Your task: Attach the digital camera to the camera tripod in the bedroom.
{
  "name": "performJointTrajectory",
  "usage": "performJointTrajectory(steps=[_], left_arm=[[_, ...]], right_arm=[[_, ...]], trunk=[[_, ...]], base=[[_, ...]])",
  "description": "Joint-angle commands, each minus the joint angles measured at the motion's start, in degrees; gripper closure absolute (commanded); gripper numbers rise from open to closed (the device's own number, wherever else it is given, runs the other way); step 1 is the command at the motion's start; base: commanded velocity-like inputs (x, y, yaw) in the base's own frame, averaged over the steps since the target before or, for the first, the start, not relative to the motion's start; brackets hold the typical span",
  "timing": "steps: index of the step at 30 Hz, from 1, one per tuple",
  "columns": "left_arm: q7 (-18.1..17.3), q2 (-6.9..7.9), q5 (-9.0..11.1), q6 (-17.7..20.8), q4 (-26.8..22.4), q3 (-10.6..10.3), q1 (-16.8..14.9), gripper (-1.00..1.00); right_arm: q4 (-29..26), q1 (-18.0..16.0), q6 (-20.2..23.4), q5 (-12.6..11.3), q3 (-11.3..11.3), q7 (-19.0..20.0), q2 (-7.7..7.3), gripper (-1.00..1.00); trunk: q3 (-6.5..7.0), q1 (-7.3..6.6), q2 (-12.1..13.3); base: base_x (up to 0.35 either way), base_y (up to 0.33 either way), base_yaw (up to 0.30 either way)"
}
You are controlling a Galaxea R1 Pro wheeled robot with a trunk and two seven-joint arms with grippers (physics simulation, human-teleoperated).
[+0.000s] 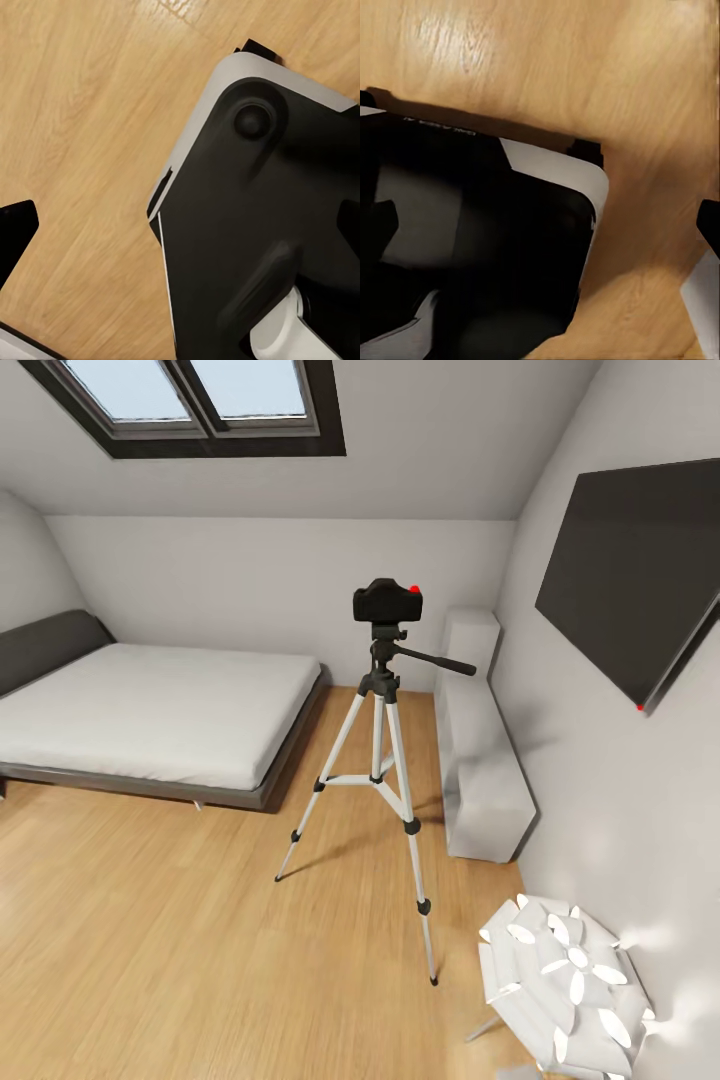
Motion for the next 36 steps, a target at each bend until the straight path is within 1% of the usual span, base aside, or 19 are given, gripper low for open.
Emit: performJointTrajectory(steps=[1,2,3,6,8,10,13,14,20,25,36], left_arm=[[0.16,0.0,0.38,0.2,0.0,-0.48,-0.05,-1.0],[0.16,-0.01,0.39,0.2,-0.01,-0.48,-0.05,-1.0],[0.16,-0.02,0.4,0.2,0.01,-0.48,-0.05,-1.0],[0.16,-0.02,0.43,0.2,0.03,-0.48,-0.05,-1.0],[0.16,-0.02,0.41,0.2,0.01,-0.48,-0.05,-1.0],[0.16,-0.02,0.41,0.2,0.04,-0.48,-0.05,-1.0],[0.16,-0.02,0.41,0.2,0.06,-0.48,-0.05,-1.0],[0.16,-0.02,0.41,0.2,0.06,-0.48,-0.05,-1.0],[0.16,-0.02,0.43,0.2,0.07,-0.48,-0.05,-1.0],[0.14,-0.02,0.41,0.2,0.08,-0.48,-0.05,-1.0],[0.16,-0.02,0.43,0.2,0.05,-0.48,-0.05,-1.0]], right_arm=[[0.16,0.43,-0.48,0.26,0.1,0.19,-0.44,-1.0],[0.3,1.76,-1.75,0.23,0.1,0.17,-1.13,-1.0],[0.43,4.44,-3.97,0.17,0.08,0.14,-1.8,-1.0],[0.49,7.39,-6.11,0.09,0.05,0.08,-2.3,-1.0],[0.53,11.33,-8.88,-0.02,-0.13,0.01,-3.02,-1.0],[0.54,12.93,-10.06,-0.02,-0.16,-0.14,-3.43,-1.0],[0.55,13.96,-10.81,-0.02,-0.16,-0.73,-3.76,-1.0],[0.55,14.54,-11.23,-0.04,-0.19,-1.6,-3.91,-1.0],[0.55,15.07,-11.61,-0.09,-0.24,-3.31,-4.01,-1.0],[0.55,15.13,-11.58,-0.11,-0.25,-5.35,-3.84,-1.0],[0.55,15.3,-11.24,-0.27,-0.37,-6.4,-3.24,-1.0]], trunk=[[-0.1,0.03,-0.1],[-0.1,0.03,-0.1],[-0.1,0.03,-0.1],[-0.1,0.03,-0.1],[-0.1,0.03,-0.1],[-0.1,0.03,-0.1],[-0.1,0.03,-0.1],[-0.1,0.03,-0.1],[-0.1,0.03,-0.1],[-0.1,0.03,-0.1],[-0.1,0.03,-0.1]], base=[[0.0,0.0,0.0],[0.0,0.0,0.0],[0.0,0.0,0.0],[0.0,0.0,0.0],[0.0,0.0,0.0],[0.0,0.0,0.0],[0.0,0.0,0.0],[0.0,0.0,0.0],[0.0,0.0,0.0],[0.0,0.0,0.0],[0.0,0.0,0.0]])
